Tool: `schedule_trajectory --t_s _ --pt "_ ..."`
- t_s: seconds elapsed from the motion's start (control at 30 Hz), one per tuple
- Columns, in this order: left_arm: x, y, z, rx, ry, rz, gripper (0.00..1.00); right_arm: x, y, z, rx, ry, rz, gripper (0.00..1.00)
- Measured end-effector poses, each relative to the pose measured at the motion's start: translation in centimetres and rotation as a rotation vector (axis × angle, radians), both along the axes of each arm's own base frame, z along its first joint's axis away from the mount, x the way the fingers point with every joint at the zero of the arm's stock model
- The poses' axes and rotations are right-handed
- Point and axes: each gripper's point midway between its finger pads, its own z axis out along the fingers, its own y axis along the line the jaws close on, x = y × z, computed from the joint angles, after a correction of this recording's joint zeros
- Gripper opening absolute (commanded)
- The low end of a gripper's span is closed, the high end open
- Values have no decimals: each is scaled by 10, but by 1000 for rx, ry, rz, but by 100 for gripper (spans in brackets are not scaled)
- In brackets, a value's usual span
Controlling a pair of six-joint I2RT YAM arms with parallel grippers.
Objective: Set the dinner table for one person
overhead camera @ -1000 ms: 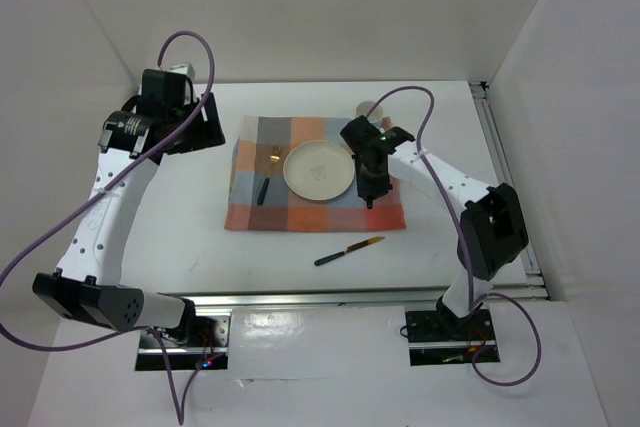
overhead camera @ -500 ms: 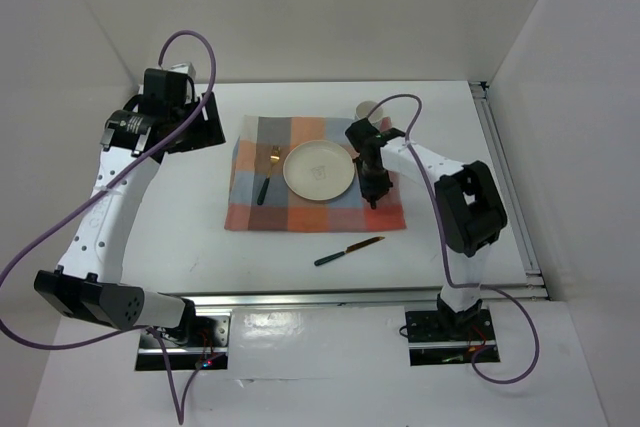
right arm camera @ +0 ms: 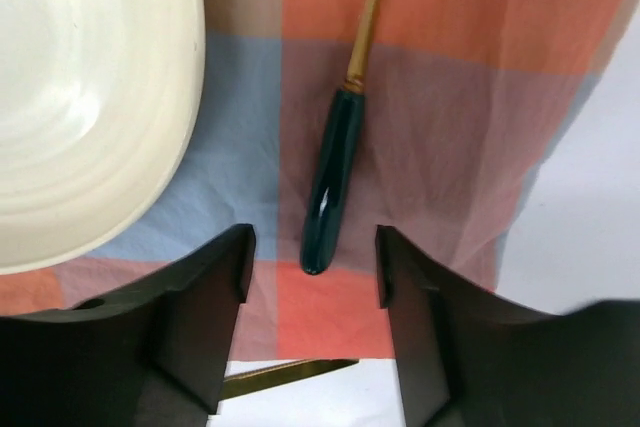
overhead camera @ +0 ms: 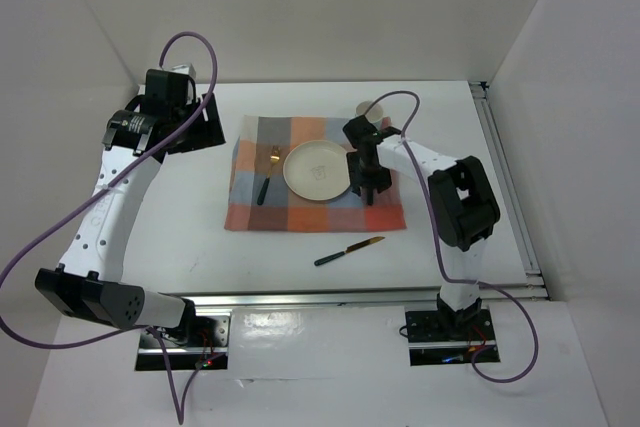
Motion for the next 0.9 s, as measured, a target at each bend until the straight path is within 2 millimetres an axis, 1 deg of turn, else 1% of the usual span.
schedule_trajectory --t_s 0.17,0.23,0.27,0.33,0.4,0.43,0.5,0.53,0.57,0.6,0.63,0.7,0.77,0.9 --pt "0 0 0 0 0 0 80 6 -2 8 2 -36 -54 66" --pt "0 0 0 -1 0 0 80 4 -2 19 28 -64 -93 66" --pt "0 0 0 -1 0 0 80 1 -1 28 49 -82 -113 71" --pt "0 0 0 -1 1 0 80 -12 1 47 106 -118 -155 72" --pt "0 0 -1 0 4 -1 80 -33 7 66 170 -150 -201 72" --pt "-1 -1 -2 0 5 -4 80 -46 18 75 222 -166 -225 74" --pt "-1 -2 -2 0 6 -5 80 -78 40 78 310 -137 -254 74" --pt "-1 -2 -3 0 7 -6 80 -94 48 74 336 -107 -267 74" --pt "-1 -2 -3 1 9 -6 80 -113 57 65 357 -58 -289 75" --pt "-1 -2 -5 1 12 -7 80 -129 63 55 363 -11 -308 75" --pt "-1 -2 -6 2 15 -7 80 -143 67 43 360 37 -335 75" --pt "-2 -2 -8 3 21 -7 80 -163 70 23 342 123 -404 75" --pt "-2 -2 -10 4 27 -7 80 -173 74 9 333 182 -488 74" --pt "-3 -2 -15 5 36 -8 80 -178 84 -5 319 227 -606 74"
